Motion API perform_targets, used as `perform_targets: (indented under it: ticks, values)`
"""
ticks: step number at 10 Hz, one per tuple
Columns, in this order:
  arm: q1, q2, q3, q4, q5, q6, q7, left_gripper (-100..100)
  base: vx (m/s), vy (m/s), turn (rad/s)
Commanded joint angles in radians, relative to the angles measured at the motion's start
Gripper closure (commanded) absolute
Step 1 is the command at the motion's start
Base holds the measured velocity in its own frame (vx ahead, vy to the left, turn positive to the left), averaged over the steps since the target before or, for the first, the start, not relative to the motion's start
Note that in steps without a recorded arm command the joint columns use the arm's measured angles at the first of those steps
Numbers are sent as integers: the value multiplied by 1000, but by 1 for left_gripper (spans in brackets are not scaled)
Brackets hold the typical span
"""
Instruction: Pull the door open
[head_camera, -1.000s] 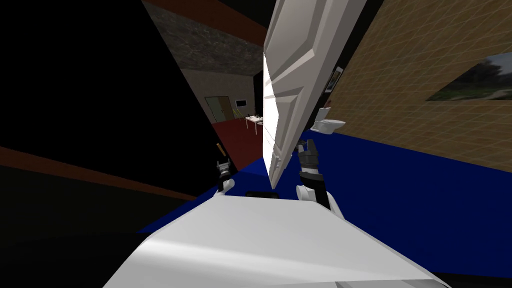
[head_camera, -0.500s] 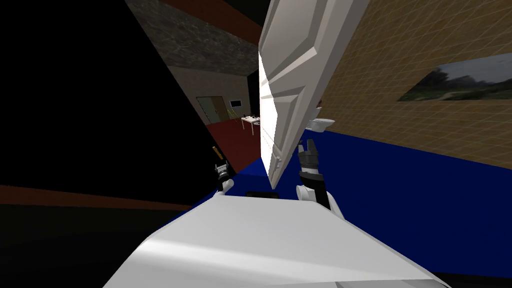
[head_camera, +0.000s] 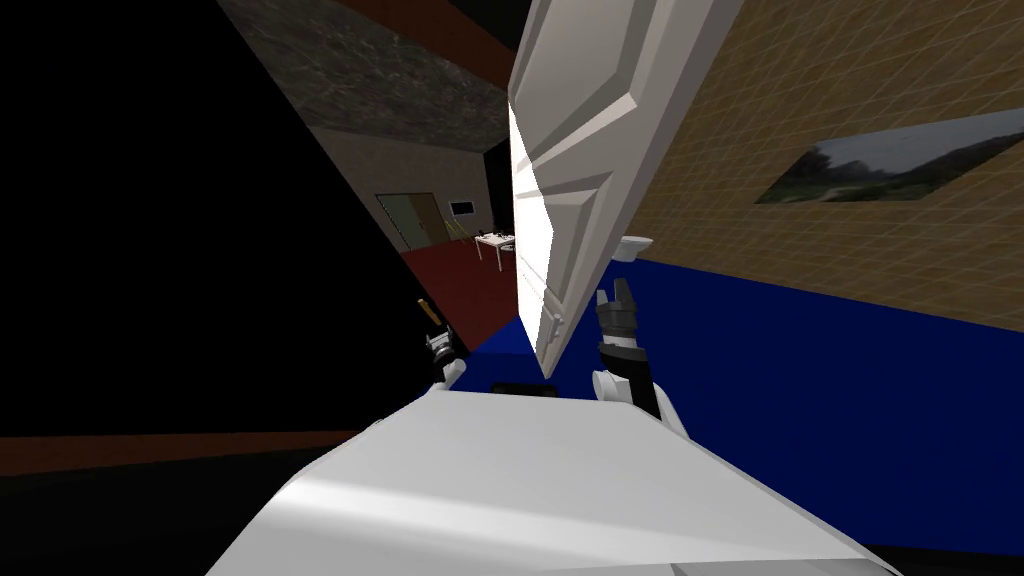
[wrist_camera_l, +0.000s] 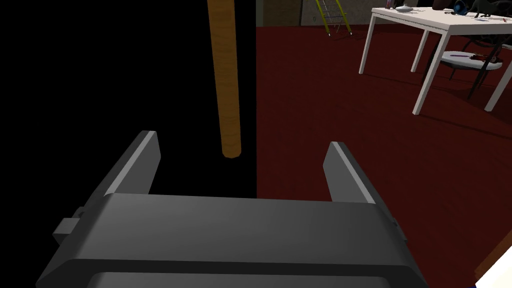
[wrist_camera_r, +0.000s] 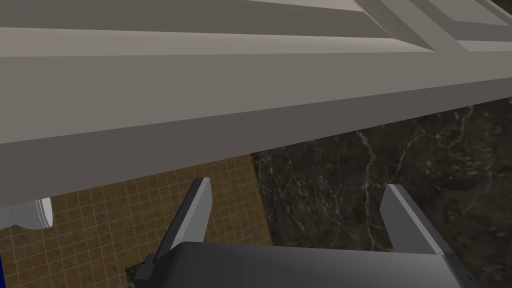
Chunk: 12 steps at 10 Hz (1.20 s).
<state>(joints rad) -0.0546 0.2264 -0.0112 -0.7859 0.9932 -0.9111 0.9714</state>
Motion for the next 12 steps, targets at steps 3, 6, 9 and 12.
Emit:
perform_targets:
  ticks: [3, 6, 9, 12]
  values:
    - [-18, 6, -2, 57, 31, -23, 35, -100, 22, 49, -60]
    - [-46, 16, -2, 133, 82, -49, 79, -100, 27, 49, -124]
    - [-76, 27, -2, 217, 138, -78, 128, -100, 32, 83, -131]
    - [-76, 43, 48, 247, 84, -66, 170, -100, 95, -4, -151]
